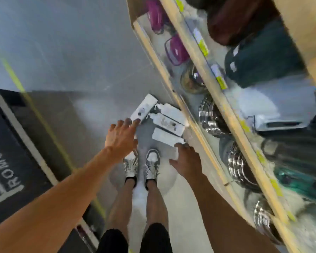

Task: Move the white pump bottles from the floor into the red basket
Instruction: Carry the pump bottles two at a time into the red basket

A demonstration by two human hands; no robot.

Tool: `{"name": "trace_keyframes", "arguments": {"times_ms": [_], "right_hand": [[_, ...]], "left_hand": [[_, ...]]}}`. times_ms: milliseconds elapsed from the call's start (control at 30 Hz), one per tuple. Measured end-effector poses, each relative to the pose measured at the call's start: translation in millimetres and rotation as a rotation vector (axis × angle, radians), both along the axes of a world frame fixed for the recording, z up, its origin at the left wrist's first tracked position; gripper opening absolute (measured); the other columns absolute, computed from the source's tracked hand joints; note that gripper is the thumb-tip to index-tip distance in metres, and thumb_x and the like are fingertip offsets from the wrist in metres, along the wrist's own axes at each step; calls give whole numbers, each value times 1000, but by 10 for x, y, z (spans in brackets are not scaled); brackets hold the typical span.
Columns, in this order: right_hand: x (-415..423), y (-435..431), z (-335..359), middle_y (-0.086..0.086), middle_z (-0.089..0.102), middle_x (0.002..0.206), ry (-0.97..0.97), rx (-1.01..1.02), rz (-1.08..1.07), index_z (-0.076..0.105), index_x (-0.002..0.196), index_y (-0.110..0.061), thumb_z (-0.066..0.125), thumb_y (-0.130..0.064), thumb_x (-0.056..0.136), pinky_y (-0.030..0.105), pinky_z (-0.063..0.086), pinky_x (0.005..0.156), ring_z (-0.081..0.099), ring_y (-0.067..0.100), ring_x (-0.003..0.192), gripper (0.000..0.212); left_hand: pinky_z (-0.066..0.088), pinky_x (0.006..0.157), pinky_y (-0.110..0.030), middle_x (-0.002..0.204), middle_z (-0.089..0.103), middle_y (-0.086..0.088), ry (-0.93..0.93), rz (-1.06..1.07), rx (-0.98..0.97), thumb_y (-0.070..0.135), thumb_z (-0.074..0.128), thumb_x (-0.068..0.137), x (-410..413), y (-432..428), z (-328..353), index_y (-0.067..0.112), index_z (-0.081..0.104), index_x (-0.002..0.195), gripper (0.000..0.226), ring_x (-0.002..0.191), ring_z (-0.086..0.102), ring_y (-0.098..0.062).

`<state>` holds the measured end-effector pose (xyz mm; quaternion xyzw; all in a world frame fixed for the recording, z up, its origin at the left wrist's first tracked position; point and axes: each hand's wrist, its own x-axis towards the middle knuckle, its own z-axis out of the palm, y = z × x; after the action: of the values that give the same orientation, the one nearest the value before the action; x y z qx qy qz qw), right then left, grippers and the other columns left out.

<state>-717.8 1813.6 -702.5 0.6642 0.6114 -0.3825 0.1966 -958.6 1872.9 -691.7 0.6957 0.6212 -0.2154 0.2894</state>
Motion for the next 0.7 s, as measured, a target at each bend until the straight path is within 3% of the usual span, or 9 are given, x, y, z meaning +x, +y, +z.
{"name": "trace_keyframes", "arguments": {"times_ms": [167,333,400,533,600,700], "right_hand": [[49,-4,-1727,12,57,131,-13,-4,-27,55,137,-19,78,-39,83,44,48,94,56,35,121,62],[147,-71,-3216,18,55,140,-21,27,84,54,142,-12,81,-35,81,49,47,101,55,40,125,71],[175,-118,-3652,24,55,139,-41,58,102,56,140,-7,87,-36,73,52,52,97,58,44,120,79],[128,-130,-3982,25,56,130,-134,196,80,60,125,-8,90,-42,64,47,52,87,60,42,106,76],[99,-216,-4010,21,53,134,-164,259,103,55,133,-11,89,-41,66,49,49,96,55,39,113,81],[105,-378,-4072,14,53,138,-194,291,114,50,145,-15,86,-22,69,52,42,109,50,38,127,84]], "left_hand": [[36,98,-44,140,46,-9,-18,61,-39,37,69,84,40,99,-1720,27,35,150,75,124,47,-35],[40,99,-48,140,46,-13,-14,120,60,48,70,85,123,488,-3298,20,40,147,74,123,47,-38],[40,99,-50,142,43,-14,-17,167,88,52,72,82,189,631,-3763,18,36,148,83,125,44,-38],[39,101,-53,148,37,-12,-79,369,100,53,72,80,410,806,-4282,17,16,157,101,131,40,-39],[43,93,-53,139,45,-12,-88,513,123,59,73,75,455,846,-4405,20,22,152,101,123,48,-41],[44,85,-52,127,51,-11,-57,528,151,62,75,71,462,886,-4444,19,31,140,92,111,57,-44]]}}
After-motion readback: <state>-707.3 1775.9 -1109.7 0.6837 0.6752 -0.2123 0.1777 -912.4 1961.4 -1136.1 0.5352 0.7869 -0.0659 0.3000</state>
